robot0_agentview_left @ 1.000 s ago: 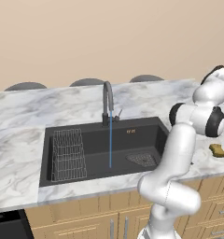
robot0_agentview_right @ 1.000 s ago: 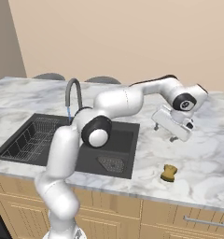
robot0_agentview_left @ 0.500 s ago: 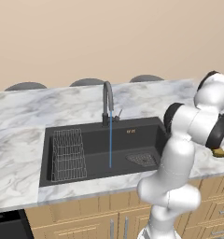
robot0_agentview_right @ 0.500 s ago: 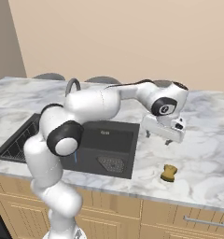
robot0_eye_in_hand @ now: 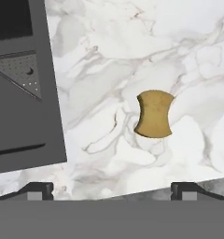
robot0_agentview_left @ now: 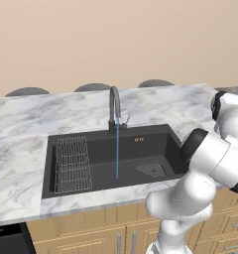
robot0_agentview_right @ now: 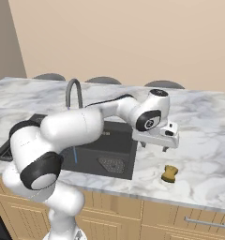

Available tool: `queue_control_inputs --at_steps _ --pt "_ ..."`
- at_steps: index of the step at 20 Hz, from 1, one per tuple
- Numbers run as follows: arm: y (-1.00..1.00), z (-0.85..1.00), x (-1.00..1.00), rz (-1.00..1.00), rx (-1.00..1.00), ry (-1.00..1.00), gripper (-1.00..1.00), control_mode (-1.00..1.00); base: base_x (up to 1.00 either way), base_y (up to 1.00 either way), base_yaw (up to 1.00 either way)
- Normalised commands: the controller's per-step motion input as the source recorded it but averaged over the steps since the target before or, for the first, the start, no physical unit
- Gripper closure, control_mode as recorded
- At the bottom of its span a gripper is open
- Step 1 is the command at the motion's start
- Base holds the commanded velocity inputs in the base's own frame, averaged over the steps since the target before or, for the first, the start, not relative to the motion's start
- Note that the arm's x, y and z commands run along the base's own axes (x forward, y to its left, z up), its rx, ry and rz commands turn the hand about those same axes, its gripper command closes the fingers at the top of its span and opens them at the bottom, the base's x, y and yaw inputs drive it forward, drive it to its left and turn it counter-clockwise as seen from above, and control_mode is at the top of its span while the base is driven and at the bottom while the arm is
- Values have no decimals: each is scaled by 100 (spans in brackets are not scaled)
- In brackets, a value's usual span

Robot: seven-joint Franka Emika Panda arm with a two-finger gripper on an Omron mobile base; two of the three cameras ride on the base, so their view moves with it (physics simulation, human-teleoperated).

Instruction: Soak the sponge with water for a few seconds and then drop it inside the sink.

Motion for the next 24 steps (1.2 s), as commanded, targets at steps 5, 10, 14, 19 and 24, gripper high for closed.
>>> queue_control_inputs --at_steps 5,10,14,19,24 --pt "0 1 0 0 -4 8 -100 -100 0 0 0" --pt "-2 -2 0 0 0 14 -100 -100 0 0 0" --pt "-16 -13 0 0 0 11 -100 -100 0 0 0" --pt "-21 -28 2 0 1 1 -100 -100 0 0 0" --pt "-22 -14 2 -6 16 0 -100 -100 0 0 0"
